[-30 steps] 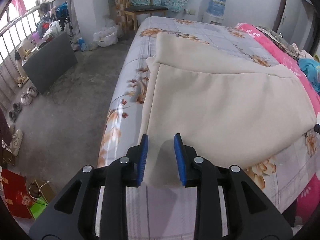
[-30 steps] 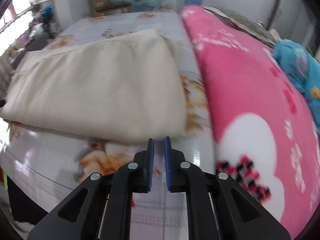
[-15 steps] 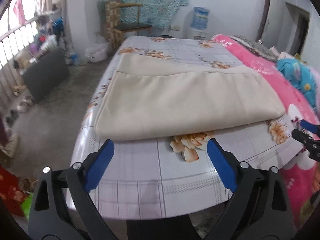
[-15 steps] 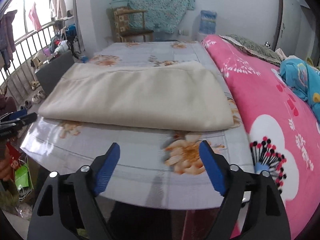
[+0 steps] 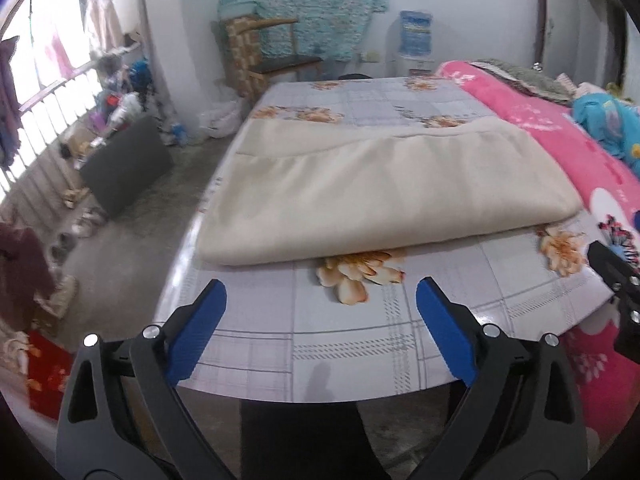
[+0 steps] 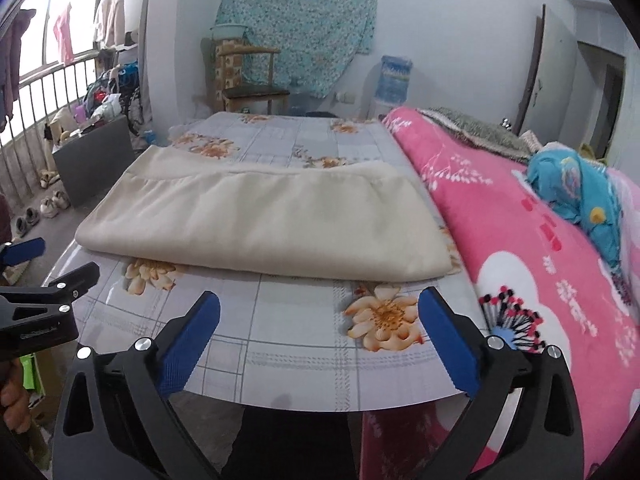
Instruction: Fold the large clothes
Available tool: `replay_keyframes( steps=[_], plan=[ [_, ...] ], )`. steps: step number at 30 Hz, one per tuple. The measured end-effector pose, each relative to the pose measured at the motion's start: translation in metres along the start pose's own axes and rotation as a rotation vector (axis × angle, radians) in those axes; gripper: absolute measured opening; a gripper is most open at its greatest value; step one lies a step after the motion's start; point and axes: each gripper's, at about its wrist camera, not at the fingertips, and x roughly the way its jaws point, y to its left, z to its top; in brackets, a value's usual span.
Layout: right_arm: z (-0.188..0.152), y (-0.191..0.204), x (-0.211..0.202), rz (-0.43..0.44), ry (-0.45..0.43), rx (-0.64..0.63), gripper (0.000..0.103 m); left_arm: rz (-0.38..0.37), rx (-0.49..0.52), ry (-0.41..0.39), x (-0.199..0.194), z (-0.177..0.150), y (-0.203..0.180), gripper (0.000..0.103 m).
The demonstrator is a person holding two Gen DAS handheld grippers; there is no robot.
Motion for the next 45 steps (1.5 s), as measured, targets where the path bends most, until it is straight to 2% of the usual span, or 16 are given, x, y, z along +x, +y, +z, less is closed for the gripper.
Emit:
replay_keyframes(
  steps=[2, 5, 9, 12, 25, 45],
  plan=[
    [0.002, -0.001, -0.003, -0.003, -0.008, 0.004, 0.097, -0.002, -0.003, 0.010, -0.001, 0.004, -0.002, 0.092],
    [0.004, -0.002, 0.001, 0.018, 0.029, 0.024, 0.097, 0.001, -0.048, 0.042, 0.002, 0.008, -0.001, 0.092],
    [0.003, -0.003, 0.009, 0.039, 0.072, 0.048, 0.097, 0.013, -0.080, 0.040, 0.003, 0.008, -0.001, 0.092],
    [0.002, -0.001, 0.013, 0.041, 0.089, 0.046, 0.097, 0.042, -0.079, 0.048, 0.004, 0.007, -0.003, 0.092],
    [0.004, 0.002, 0.026, 0.075, 0.114, 0.076, 0.097, 0.066, -0.054, 0.067, 0.012, 0.007, -0.009, 0.092],
    [0.002, -0.003, 0.033, 0.077, 0.134, 0.079, 0.097, 0.042, -0.056, 0.088, 0.018, 0.007, -0.017, 0.092]
  ],
)
